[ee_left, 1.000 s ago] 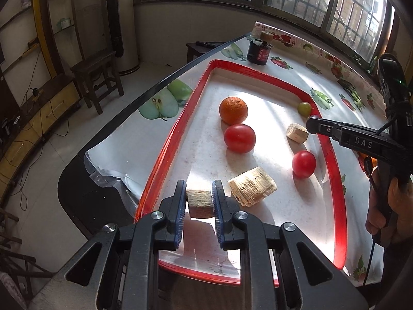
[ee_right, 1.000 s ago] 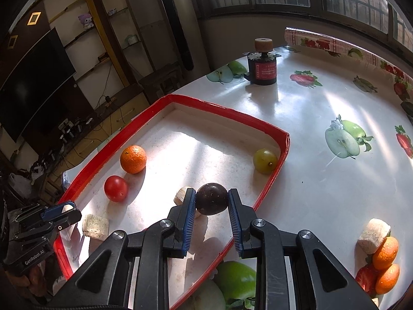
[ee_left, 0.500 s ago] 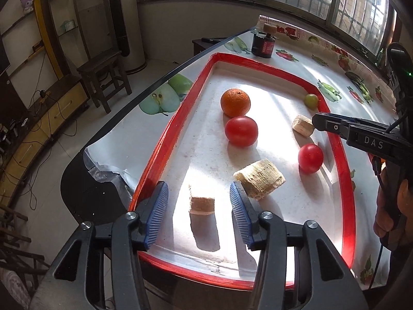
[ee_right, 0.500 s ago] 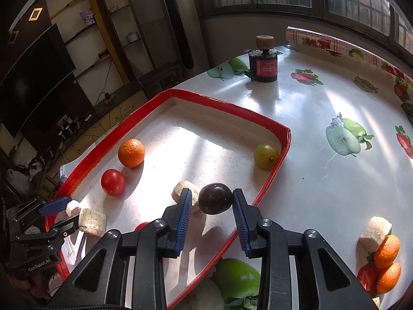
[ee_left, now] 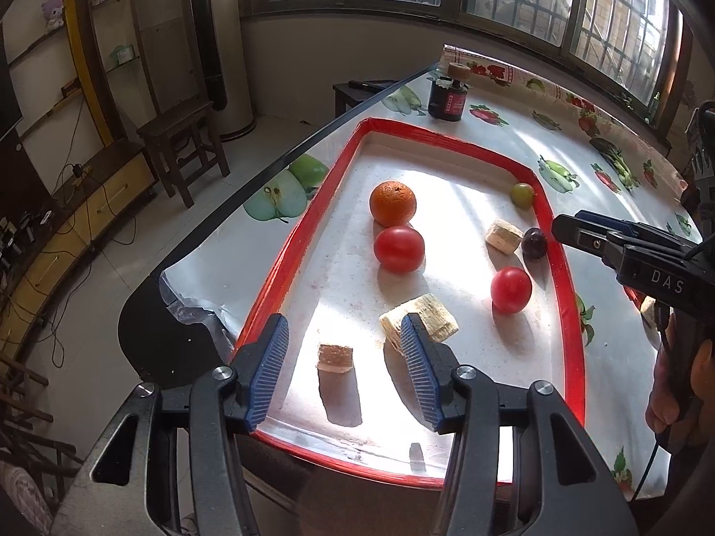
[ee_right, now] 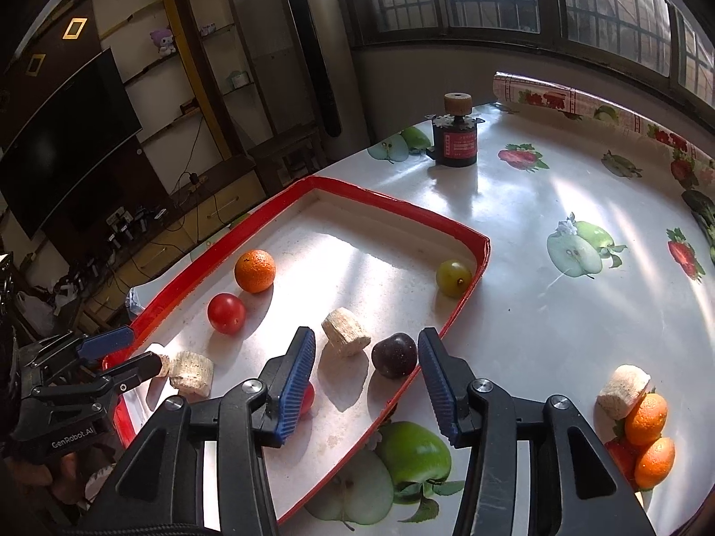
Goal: Organize fruits
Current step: 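Open the left tool over the tray while the right tool releases the plum inside, then move both tools back toward the oranges and blocks on the table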
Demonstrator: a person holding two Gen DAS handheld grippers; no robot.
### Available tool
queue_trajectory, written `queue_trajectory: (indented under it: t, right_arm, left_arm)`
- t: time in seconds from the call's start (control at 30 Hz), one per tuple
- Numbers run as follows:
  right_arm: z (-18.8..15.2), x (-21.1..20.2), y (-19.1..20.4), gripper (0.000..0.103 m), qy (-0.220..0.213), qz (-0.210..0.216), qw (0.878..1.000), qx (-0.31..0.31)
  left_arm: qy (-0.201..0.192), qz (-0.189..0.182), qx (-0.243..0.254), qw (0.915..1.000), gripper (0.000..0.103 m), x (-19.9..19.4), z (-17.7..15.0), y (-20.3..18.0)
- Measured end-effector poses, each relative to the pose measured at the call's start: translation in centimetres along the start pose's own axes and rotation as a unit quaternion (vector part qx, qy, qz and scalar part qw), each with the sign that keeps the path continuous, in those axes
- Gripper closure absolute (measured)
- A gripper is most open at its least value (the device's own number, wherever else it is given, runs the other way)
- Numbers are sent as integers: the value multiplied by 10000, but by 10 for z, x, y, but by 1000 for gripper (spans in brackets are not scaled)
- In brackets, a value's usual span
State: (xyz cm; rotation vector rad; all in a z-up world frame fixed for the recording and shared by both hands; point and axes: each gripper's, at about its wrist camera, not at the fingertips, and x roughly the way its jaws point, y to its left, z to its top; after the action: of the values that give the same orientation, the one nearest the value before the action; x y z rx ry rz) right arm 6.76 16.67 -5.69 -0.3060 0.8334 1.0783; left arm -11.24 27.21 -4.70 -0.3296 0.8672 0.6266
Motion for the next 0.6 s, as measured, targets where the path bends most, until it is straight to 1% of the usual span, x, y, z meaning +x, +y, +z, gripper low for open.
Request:
queue_trajectory:
  t: [0.23, 0.6]
  right_arm:
    - [-9, -22, -3, 54, -106, 18, 9999, 55]
    - [-28, -55, -20, 53, -259, -59, 9993, 246]
  left_arm:
    - [-89, -83, 115, 9999, 52, -10, 3, -16]
    - [-175, -298, 327, 9989, 52, -22, 4, -45]
